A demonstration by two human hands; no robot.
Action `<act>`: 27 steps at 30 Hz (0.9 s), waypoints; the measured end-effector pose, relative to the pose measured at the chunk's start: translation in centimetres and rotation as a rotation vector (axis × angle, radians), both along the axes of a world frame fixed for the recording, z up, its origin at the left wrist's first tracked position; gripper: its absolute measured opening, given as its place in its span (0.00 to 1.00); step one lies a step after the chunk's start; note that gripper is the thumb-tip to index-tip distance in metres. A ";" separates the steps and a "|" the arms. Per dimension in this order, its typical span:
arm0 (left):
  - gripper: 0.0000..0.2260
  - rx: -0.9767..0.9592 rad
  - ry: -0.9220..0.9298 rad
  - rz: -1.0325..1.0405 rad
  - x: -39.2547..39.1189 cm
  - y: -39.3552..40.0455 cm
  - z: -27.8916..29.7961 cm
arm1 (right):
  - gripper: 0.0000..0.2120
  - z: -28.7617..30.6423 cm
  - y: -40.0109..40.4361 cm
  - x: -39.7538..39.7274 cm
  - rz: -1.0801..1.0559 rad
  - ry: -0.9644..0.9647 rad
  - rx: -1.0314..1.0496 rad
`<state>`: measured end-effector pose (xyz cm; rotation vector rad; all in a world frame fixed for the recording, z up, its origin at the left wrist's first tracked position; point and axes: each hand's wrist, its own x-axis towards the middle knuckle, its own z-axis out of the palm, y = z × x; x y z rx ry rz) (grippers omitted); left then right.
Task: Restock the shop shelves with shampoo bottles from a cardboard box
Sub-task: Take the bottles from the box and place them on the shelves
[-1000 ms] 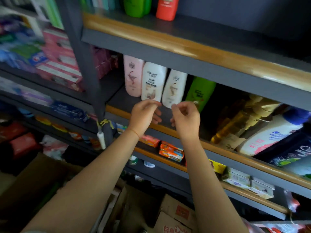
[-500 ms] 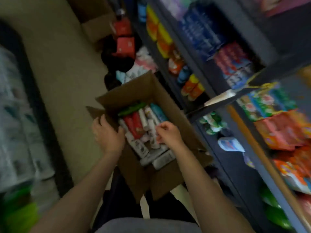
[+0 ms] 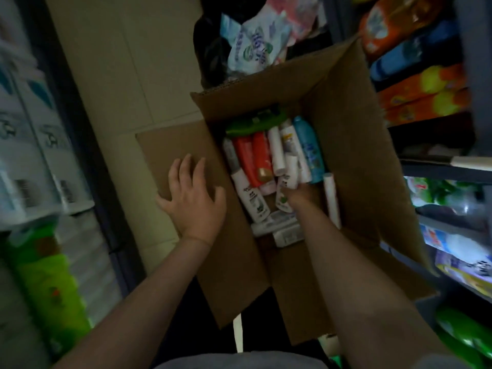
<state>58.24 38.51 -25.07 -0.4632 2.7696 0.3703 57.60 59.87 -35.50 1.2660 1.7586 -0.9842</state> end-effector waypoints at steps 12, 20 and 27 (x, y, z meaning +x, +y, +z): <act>0.26 0.050 -0.028 -0.009 -0.4 1.1 1.8 | 0.40 -1.2 1.0 3.4 -0.343 0.188 -0.303; 0.21 0.532 -0.076 -0.071 -0.6 5.7 8.8 | 0.17 14.8 0.1 2.7 -0.340 0.369 -0.587; 0.08 1.304 -0.123 0.098 0.6 11.9 22.9 | 0.26 32.4 3.5 4.6 -0.443 0.727 -0.510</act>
